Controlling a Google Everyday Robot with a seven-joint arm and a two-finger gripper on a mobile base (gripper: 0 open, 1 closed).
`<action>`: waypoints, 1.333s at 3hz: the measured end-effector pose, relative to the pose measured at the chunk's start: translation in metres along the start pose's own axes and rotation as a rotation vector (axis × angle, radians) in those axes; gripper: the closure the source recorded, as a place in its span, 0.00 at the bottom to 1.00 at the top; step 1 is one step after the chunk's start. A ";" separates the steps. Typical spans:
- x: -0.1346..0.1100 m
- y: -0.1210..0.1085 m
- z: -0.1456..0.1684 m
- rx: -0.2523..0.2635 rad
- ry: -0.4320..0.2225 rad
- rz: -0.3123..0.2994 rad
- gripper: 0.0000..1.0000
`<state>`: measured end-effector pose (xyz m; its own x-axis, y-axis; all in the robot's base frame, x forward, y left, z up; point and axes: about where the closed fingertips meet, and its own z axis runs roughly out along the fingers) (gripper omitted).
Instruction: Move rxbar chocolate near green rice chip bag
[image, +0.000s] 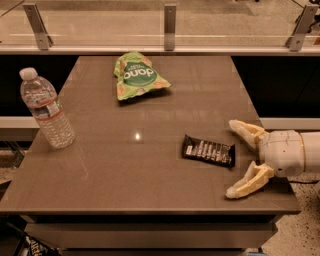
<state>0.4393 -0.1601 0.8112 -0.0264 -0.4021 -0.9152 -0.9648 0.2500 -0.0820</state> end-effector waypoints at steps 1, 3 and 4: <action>-0.008 0.004 0.010 -0.016 -0.009 -0.013 0.00; -0.030 0.005 0.032 -0.052 0.004 -0.039 0.00; -0.031 0.006 0.033 -0.055 0.004 -0.041 0.17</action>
Offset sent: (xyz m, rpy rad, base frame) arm -0.0044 0.0461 0.0213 -0.0164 -0.0354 0.0640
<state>0.4433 -0.1167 0.8260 0.0126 -0.4147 -0.9099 -0.9780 0.1843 -0.0976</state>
